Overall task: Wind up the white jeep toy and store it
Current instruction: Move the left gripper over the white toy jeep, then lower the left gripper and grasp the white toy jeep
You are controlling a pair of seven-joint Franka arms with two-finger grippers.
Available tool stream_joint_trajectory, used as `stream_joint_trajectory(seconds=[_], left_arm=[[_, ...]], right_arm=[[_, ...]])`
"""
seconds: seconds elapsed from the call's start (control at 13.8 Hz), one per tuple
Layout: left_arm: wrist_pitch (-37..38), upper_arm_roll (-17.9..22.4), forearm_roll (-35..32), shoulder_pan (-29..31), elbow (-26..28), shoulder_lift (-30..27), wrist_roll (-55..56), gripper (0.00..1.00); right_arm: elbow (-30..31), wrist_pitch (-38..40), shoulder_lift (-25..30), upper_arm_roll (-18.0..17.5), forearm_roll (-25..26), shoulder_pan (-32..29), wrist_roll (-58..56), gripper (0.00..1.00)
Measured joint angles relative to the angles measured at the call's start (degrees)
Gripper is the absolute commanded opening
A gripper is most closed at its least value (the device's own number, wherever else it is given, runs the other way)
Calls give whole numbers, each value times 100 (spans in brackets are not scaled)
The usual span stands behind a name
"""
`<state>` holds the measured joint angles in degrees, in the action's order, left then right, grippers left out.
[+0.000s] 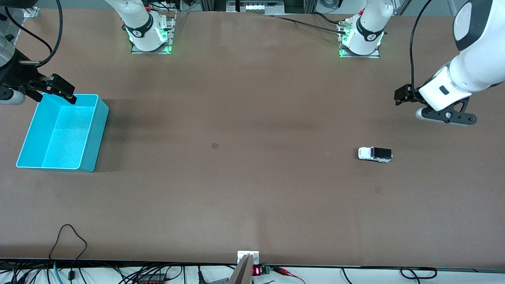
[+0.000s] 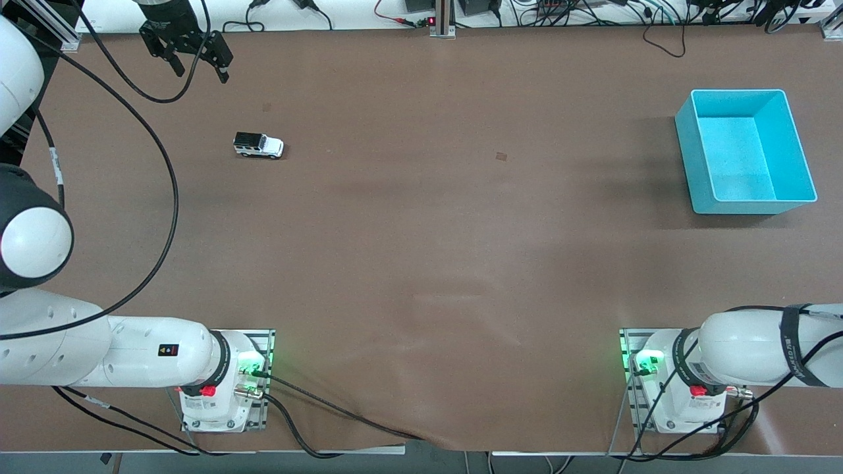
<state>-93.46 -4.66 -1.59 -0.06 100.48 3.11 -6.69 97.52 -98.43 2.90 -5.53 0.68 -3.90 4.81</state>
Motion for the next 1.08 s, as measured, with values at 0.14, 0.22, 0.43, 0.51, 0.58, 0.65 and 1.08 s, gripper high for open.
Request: stream_joint_trajectory(seconds=[0.14, 0.22, 0.43, 0.51, 0.58, 0.65, 1.08], left_arm=[[0, 40, 0, 82, -167, 237, -624, 100], [0, 46, 1, 134, -226, 329, -974, 100], [0, 62, 0, 269, -268, 538, -2145, 100], [0, 62, 0, 294, -269, 614, -2558, 100], [0, 64, 0, 312, -270, 699, -2984, 100], [-15, 66, 0, 321, -270, 794, -3418, 100], [-936, 67, -9, 323, -153, 1378, -5938, 100]], right_arm=[[0, 1, 0, 0, 0, 0, -13, 100], [1, 3, 0, 0, 0, 0, -13, 100], [2, 5, 0, 0, 0, 0, -14, 100], [2, 6, 0, 0, 0, 0, -14, 100], [2, 7, 0, 0, 0, 0, -14, 100], [2, 8, 0, 0, 0, 0, -14, 100], [4, 11, 0, 0, 0, 0, -15, 100]])
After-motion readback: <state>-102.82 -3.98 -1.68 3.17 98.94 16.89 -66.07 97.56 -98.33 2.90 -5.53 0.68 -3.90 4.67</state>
